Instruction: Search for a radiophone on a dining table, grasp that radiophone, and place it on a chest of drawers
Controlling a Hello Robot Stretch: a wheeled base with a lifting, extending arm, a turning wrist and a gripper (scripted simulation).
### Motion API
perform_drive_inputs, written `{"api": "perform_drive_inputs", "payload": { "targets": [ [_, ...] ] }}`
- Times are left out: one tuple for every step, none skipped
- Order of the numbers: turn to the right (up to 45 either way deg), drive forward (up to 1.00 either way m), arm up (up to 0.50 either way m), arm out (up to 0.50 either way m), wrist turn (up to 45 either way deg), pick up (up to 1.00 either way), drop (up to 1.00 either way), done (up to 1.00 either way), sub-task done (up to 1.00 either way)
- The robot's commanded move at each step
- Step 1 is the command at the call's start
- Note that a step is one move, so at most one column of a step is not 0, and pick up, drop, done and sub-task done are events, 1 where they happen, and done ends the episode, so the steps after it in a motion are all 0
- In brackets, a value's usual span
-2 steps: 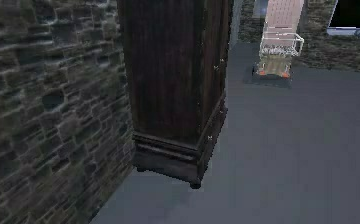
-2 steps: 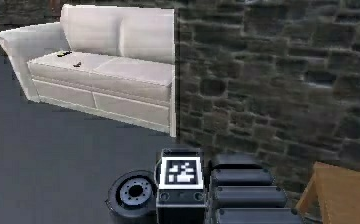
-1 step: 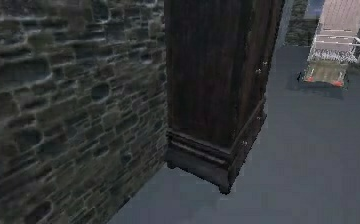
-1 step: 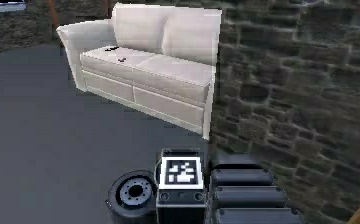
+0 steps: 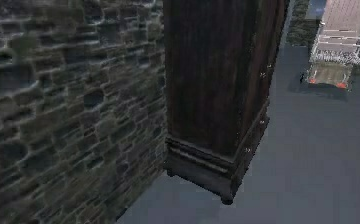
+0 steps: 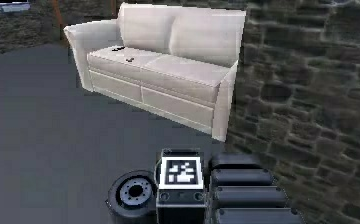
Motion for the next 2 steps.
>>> {"api": "perform_drive_inputs", "payload": {
  "targets": [
    [45.0, 0.00, 0.00, 0.00, 0.0, 0.00, 0.00, 0.00, 0.00],
    [21.0, 0.00, 0.00, 0.00, 0.0, 0.00, 0.00, 0.00, 0.00]
  ]
}}
